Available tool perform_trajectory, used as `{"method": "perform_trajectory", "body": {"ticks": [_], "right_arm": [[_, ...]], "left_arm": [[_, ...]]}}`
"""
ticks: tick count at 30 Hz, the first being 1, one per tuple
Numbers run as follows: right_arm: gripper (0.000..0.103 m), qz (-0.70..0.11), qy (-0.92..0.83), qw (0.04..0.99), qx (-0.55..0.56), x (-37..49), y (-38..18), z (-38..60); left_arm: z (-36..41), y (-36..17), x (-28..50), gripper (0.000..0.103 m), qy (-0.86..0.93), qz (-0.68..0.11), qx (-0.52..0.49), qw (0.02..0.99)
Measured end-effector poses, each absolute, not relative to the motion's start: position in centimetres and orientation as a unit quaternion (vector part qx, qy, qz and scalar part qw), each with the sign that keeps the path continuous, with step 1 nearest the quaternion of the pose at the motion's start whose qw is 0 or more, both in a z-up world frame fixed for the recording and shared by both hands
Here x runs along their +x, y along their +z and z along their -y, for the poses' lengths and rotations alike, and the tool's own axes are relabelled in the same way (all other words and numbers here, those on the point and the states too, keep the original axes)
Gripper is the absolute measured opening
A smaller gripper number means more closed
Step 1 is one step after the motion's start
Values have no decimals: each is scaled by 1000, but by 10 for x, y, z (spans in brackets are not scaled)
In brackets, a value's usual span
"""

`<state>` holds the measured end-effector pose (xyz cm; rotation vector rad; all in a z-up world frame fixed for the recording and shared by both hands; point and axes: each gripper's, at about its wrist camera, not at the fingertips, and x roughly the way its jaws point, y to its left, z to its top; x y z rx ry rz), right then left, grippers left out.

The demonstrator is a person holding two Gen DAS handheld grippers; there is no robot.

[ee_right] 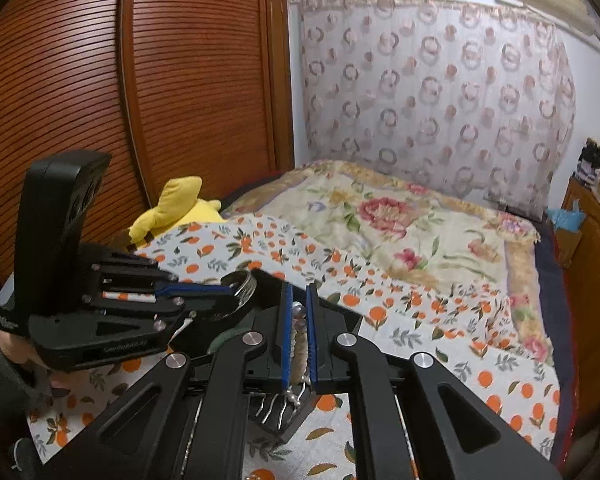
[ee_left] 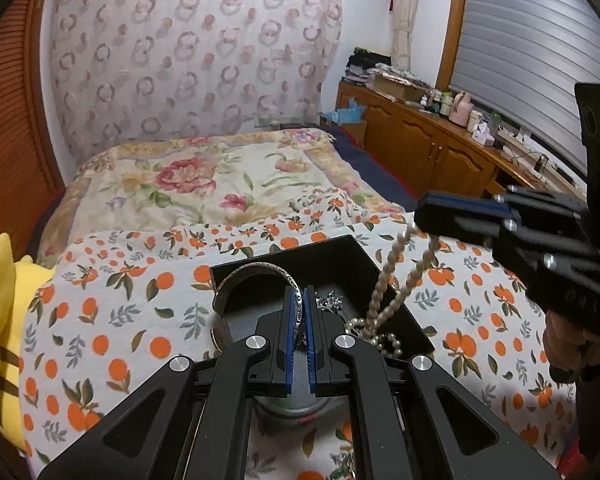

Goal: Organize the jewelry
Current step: 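Lower the pearls and silver bangle into the black box, opening both tools, then withdraw both tools from the box toward the remaining jewelry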

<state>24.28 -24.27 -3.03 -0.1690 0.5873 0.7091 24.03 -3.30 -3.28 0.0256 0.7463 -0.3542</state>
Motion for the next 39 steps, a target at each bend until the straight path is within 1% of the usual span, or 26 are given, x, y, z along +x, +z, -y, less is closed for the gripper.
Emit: {"method": "perform_trajectory", "body": {"ticks": [5,15,22,26,39], "right_arm": [[11,-298,345,887,-77,250,-44,245],[11,-309,328,890,-67,257,-53,262],[11,-319,319,890,-64,253,-63,269],[11,-321,316,890,-62,243,-64,272],[11,-327,318,888,-64,172,-75,271]], "left_arm": [[37,-37,251,4,-173,-367,17,914],[43,-41,268,4,-173,-374,24,911],[42,-41,266,4,-170,-370,26,913],[37,-39,252,4,-165,-364,28,916],[20,-40,170,4,-164,-352,28,921]]}}
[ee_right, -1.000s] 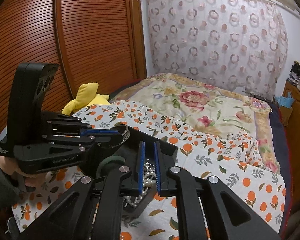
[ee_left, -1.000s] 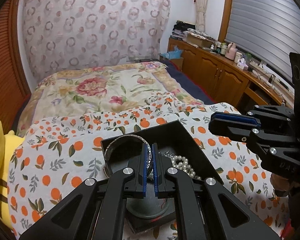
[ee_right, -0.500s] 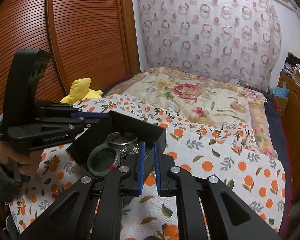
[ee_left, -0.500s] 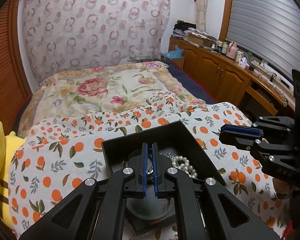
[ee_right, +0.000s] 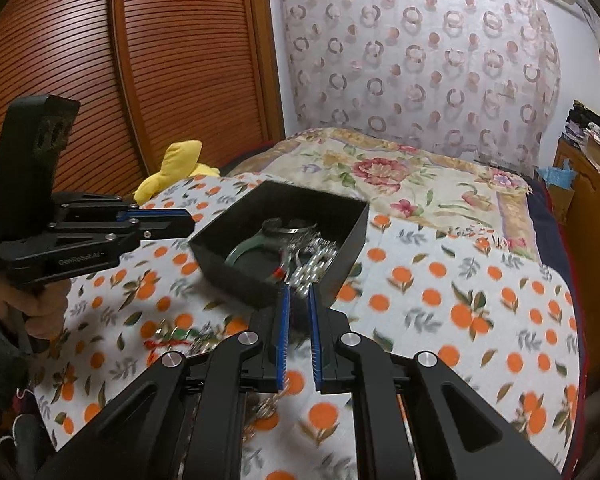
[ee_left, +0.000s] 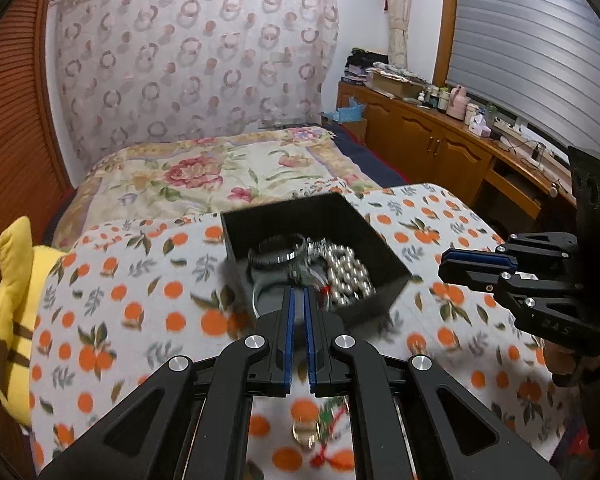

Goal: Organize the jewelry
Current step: 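Withdraw both tools from the box toward the remaining jewelry, then close the left tool on the gold ring while the right tool grasps the wooden bead bracelet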

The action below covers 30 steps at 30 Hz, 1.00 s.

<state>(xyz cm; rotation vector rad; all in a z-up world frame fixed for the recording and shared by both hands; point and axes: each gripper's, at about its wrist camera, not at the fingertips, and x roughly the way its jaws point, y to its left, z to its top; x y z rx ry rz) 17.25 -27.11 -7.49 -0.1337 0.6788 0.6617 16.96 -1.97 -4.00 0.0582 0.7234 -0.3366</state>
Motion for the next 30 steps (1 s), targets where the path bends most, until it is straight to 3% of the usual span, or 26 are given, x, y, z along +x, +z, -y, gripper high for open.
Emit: {"method": "perform_trajectory", "body": {"ticks": [12,17,30], "right_arm": [[11,-347,307,884,-60,130,-96,273],[11,-357,306,881,-59,116,-105,271],[11,-357,311,879,-56,105,-106,275]], "left_arm": [[2,-72,125,4,-153,-379,13,912],[2,-87,120,17,-151,-397,14,905],[11,-102,121,17,-154,-423,34,892]]}}
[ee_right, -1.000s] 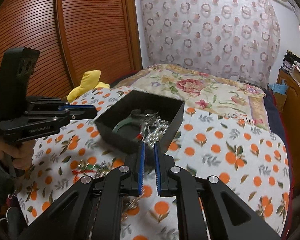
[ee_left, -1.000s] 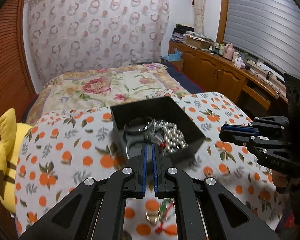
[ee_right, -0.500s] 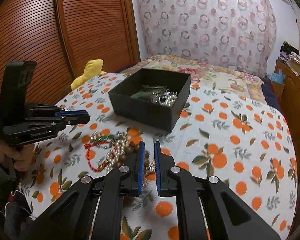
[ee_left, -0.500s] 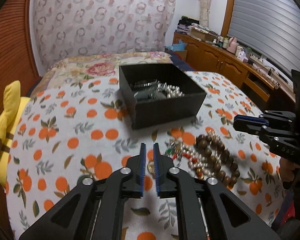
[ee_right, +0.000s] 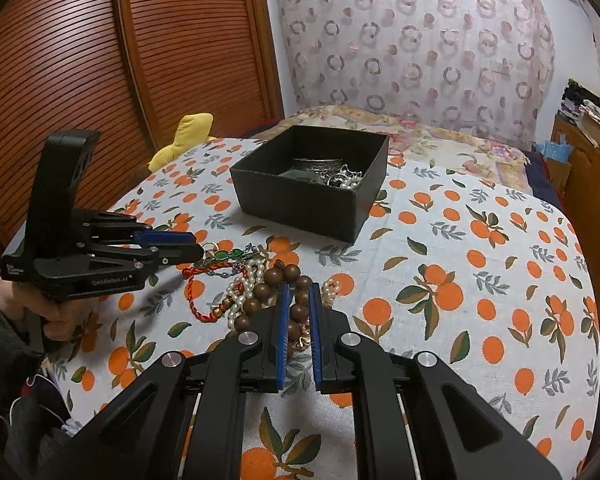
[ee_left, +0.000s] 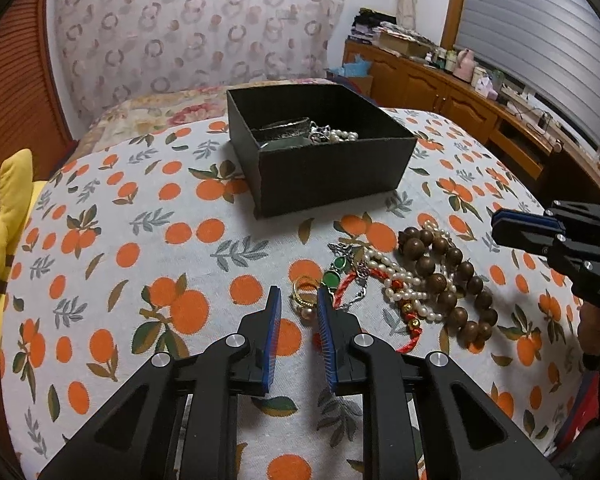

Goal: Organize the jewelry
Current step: 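Close the left tool on the gold ring while the right tool grasps the wooden bead bracelet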

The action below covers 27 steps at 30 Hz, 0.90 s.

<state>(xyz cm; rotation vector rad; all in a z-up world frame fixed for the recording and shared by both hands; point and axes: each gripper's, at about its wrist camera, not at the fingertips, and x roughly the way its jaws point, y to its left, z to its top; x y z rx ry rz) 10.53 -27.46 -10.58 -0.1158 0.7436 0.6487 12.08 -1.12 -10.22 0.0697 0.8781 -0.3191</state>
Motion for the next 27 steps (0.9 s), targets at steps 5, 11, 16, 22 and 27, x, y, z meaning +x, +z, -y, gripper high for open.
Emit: {"method": "perform_trajectory", "body": {"ticks": [5,11,16,22,27], "right_arm": [[11,-359,312,878,-55,106,-106,275],[11,-362,314,876,-56,106,-108,275],[11,-362,314,876,-55,105,-110,276],[11,-363,316,875,-58,99,-112,273],[11,-363,318,874,-61,93,-113,271]], "left_arm": [[15,-105,123,17,-152,-427,38,891],[15,-106,131,17,-155,-429,27,890],[13,-106,132,12,-158,-429,21,889],[8,-101,128,7,-146,-421,20,895],[0,-95,122,7,-137,-411,14,901]]}}
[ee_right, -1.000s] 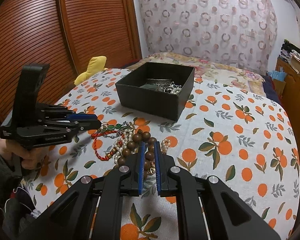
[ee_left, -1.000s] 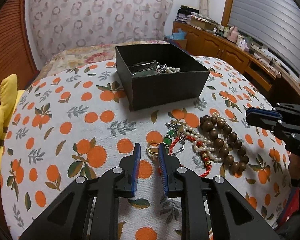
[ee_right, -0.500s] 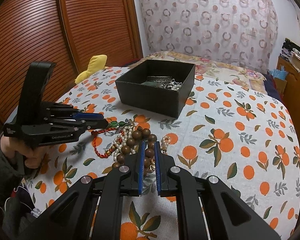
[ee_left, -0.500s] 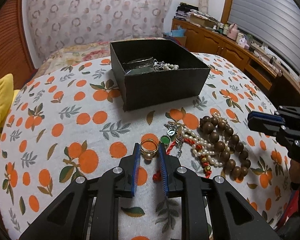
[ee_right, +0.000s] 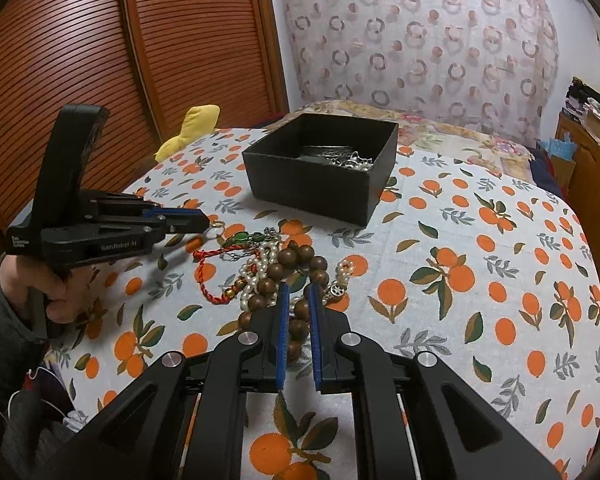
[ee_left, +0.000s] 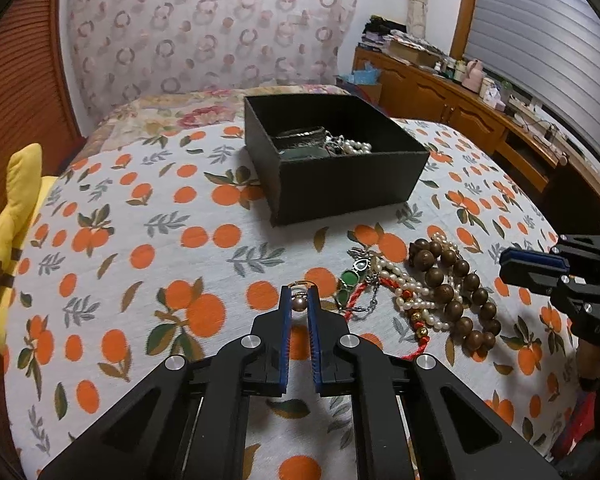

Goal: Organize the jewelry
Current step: 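Close the left tool on the gold ring while the right tool grasps the wooden bead bracelet, then carry the gold ring with the left tool while the right tool lifts the bead bracelet toward the box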

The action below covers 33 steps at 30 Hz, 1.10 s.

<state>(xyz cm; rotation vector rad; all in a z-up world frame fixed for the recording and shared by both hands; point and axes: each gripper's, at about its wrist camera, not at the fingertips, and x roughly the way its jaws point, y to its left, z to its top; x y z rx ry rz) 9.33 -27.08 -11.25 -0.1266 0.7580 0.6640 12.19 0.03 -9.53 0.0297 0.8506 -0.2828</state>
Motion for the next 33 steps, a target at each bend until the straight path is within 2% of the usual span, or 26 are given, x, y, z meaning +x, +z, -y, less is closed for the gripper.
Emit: {"method": "perform_trajectory", "body": {"ticks": [11,12,13,15,29,31,33], "right_arm": [[11,-369,317,871,-67,83,-117,267],[15,-370,315,871,-68,82,-118,267],[26,-372,313,871,-69,82,-119,267],[29,-375,308,871,-70,83,-121,268],[28,-412,283,860,-101,95,-140,253],[15,-411,281,860,-110,93,-141,253],[15,-409,285,859,-114,90,-140,254]], "left_arm": [[-7,-77,97,7,-132,-381,7,915],[-7,-75,95,7,-132,-379,8,916],[-7,-74,93,7,-133,-376,8,917],[-7,-70,89,7,-134,-371,7,919],[-5,-57,79,7,-140,-351,1,926],[-5,-58,79,7,-139,-352,1,926],[-5,-57,79,7,-139,-351,0,926]]}}
